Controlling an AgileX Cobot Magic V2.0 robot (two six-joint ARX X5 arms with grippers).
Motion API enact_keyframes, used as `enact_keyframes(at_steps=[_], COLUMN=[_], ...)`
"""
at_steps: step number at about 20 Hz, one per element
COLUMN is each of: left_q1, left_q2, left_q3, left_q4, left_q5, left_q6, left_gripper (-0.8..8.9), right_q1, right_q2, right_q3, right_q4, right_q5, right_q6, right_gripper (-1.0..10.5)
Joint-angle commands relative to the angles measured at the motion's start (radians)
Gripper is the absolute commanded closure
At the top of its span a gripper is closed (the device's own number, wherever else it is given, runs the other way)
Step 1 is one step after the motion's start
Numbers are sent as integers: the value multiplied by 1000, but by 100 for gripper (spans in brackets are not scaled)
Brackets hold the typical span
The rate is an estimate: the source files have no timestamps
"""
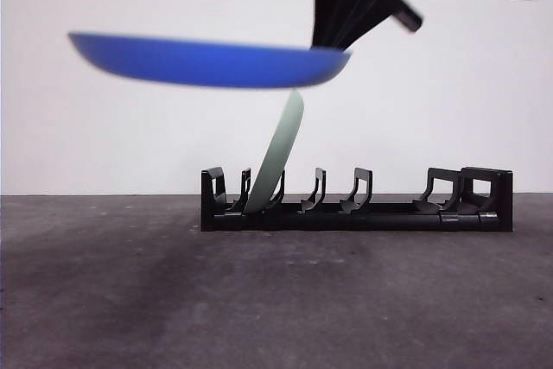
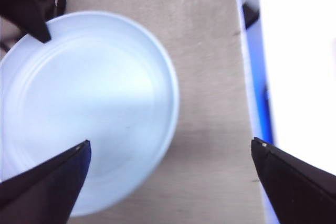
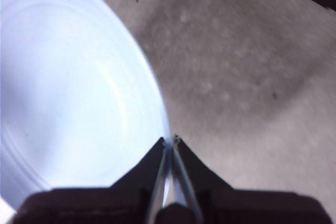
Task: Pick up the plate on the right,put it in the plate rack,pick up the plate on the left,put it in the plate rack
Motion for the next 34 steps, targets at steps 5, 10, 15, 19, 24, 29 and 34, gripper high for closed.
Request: enact_keyframes(at_steps=[5, 10, 15, 19, 24, 29, 34], left_q1=[-125, -130, -130, -130, -130, -131, -131], left_q2=[136, 205, 220, 220, 220, 220, 220], left_q3=[0, 0, 0, 0, 0, 0, 0], left_q4=[83, 129, 130, 119, 119, 119, 121], left_q5=[-274, -340, -338, -267, -233, -232, -206], left_q6=[130, 150, 149, 147, 145, 144, 144], left_gripper=[190, 404, 745, 761, 822, 822, 822], right_q1=[-34, -34, -34, -34, -43, -55, -87], right_q2=[-80, -92, -93, -93, -93, -96, -148], right_q3=[-4, -4, -4, -4, -4, -2, -2], right_q4=[-72, -88, -104, -105, -105, -105, -71], right_q5=[-33, -50, -50, -50, -50, -49, -49], right_q6=[-20, -23, -23, -23, -23, -47, -47], right_gripper=[961, 961, 959, 959, 959, 948, 642])
